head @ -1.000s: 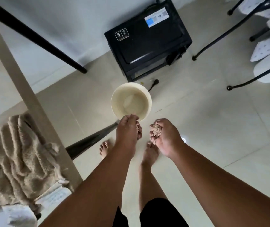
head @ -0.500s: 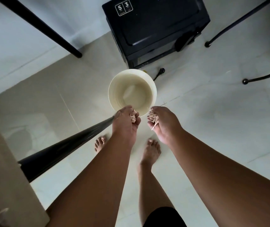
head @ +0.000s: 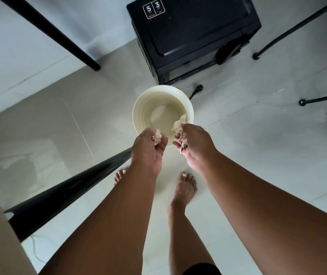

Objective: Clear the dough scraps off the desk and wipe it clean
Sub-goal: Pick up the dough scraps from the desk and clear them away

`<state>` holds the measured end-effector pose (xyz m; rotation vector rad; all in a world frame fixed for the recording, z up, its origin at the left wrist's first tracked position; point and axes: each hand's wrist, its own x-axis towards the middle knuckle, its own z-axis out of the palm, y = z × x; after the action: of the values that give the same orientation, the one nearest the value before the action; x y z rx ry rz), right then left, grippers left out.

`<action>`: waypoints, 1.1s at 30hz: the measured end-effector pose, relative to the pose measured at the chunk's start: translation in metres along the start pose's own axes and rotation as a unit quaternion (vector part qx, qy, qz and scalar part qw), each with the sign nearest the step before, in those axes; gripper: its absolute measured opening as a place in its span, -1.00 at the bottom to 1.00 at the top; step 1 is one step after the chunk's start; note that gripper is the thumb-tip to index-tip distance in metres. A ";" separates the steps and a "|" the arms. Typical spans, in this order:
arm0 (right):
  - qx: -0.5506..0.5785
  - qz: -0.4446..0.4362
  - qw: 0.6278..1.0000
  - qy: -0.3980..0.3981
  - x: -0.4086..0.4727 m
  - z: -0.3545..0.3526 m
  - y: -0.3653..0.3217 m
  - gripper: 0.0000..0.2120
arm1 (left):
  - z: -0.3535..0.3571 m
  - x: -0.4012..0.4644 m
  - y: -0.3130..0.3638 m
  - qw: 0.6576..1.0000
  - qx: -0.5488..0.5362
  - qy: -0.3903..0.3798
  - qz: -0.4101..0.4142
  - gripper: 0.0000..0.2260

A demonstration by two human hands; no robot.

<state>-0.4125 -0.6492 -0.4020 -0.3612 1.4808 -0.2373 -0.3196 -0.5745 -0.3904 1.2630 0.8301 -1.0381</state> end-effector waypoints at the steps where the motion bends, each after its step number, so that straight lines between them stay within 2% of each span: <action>1: 0.001 0.000 1.000 0.003 0.001 0.001 0.001 -0.95 | -0.001 0.000 0.001 1.000 0.000 0.000 0.002 -0.95; 5: 0.008 -0.001 1.000 0.010 0.004 0.005 0.003 -0.96 | -0.005 0.001 0.002 1.000 -0.008 0.001 0.010 -0.82; 11: 0.032 -0.002 0.999 0.006 0.008 0.009 0.006 -0.82 | -0.008 0.004 0.000 1.000 0.006 0.011 0.021 -0.62; 15: 0.059 0.006 0.998 -0.014 0.007 0.008 0.008 -0.84 | -0.008 0.005 -0.001 1.000 0.006 0.011 0.024 -0.55; 21: 0.059 -0.002 0.998 -0.014 0.001 0.007 0.009 -0.77 | -0.009 0.004 -0.001 1.000 0.013 0.017 0.019 -0.56; 26: 0.049 -0.011 0.999 -0.019 -0.008 0.002 0.013 -0.88 | -0.012 -0.005 -0.003 0.999 0.043 0.010 0.017 -0.72; 33: 0.018 -0.025 0.999 -0.014 -0.035 -0.004 0.010 -0.88 | -0.022 -0.030 -0.004 0.997 0.069 0.016 0.011 -0.79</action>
<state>-0.4197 -0.6279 -0.3739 -0.3717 1.4383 -0.2984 -0.3325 -0.5480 -0.3676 1.4057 0.7774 -1.0750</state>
